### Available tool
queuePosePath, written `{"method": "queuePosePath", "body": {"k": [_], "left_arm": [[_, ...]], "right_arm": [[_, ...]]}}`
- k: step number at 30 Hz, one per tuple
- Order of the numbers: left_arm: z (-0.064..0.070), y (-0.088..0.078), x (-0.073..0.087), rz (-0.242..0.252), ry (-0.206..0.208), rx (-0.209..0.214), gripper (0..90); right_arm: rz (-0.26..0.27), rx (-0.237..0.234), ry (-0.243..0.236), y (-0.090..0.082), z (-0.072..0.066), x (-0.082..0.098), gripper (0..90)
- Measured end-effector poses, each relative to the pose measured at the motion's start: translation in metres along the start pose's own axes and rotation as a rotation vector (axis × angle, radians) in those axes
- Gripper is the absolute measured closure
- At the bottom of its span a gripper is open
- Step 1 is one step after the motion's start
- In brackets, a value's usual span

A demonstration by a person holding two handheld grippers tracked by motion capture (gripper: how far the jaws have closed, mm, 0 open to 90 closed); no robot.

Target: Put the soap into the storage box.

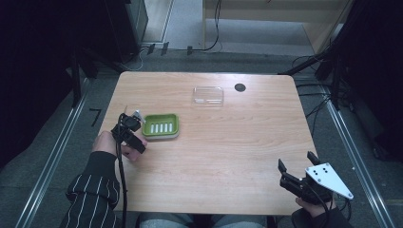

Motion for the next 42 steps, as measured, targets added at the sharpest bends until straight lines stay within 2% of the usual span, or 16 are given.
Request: {"method": "queuePosePath", "body": {"k": [15, 26, 42], "left_arm": [[0.004, -0.008, -0.015, 0.005, 0.058, 0.005, 38.8], [0.006, -0.009, -0.028, -0.017, 0.107, -0.019, 38.8], [0.008, -0.013, -0.043, -0.019, 0.157, -0.024, 38.8]], "right_arm": [[-0.003, 0.011, 0.002, -0.003, 0.003, 0.001, 13.7], [-0.005, 0.017, -0.001, -0.004, 0.004, 0.002, 13.7], [-0.009, 0.029, 0.004, -0.008, 0.008, 0.005, 13.7]]}}
Point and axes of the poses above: each handheld gripper's, and its own axes: y roughly forward along the jaws, x roughly out of its underside, z roughly to its right, the point moved 5 cm from there along y, roughly forward along the jaws, and after that the axes turned 9 degrees about x, right-handed, at the moved point
